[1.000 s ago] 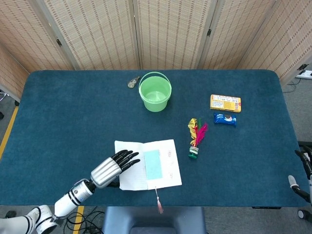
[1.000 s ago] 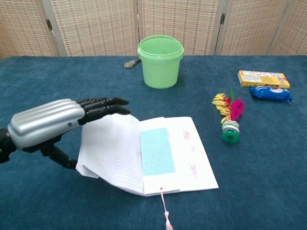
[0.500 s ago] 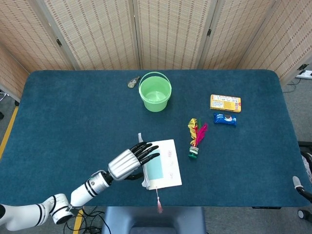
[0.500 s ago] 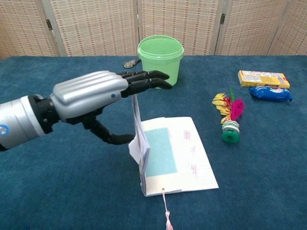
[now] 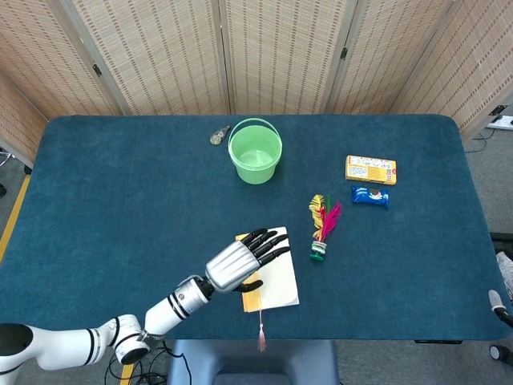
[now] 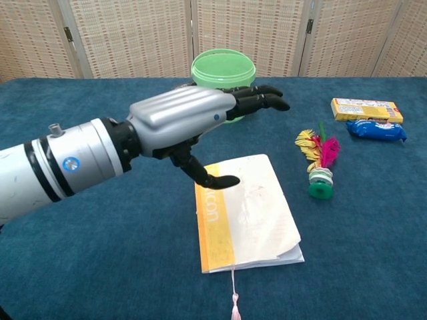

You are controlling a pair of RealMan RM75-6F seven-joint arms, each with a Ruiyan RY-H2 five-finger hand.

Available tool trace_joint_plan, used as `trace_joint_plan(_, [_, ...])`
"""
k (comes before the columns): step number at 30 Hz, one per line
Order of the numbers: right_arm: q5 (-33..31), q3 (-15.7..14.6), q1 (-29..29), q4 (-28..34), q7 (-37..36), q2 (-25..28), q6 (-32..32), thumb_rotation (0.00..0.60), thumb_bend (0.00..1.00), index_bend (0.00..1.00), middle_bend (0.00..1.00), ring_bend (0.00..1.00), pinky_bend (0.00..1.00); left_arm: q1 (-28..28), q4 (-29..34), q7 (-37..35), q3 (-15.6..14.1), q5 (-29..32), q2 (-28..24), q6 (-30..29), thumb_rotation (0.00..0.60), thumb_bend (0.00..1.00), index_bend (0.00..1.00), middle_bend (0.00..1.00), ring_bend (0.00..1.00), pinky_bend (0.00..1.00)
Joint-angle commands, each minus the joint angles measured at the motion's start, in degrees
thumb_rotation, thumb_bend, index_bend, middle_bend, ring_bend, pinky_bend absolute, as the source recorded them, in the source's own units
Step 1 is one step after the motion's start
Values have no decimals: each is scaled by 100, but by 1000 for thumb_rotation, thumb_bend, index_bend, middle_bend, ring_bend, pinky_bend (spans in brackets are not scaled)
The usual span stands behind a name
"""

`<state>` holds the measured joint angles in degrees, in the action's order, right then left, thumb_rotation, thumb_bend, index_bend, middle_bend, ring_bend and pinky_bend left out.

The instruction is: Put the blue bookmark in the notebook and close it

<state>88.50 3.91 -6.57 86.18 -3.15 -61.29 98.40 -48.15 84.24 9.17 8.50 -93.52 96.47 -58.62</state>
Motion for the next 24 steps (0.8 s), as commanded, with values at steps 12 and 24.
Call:
trace_joint_plan(12, [243, -65, 230, -28, -7, 117, -299, 600, 265, 161, 93, 94, 141, 1186, 1366, 750, -136, 1469, -1461, -683, 600, 314, 99, 0, 0, 136])
trace_joint_plan(24, [575, -232, 531, 81, -76, 282, -710, 600, 299, 161, 76, 78, 130, 2509, 1485, 329, -510, 2046, -2575, -1781, 600, 314, 102, 0, 0, 136])
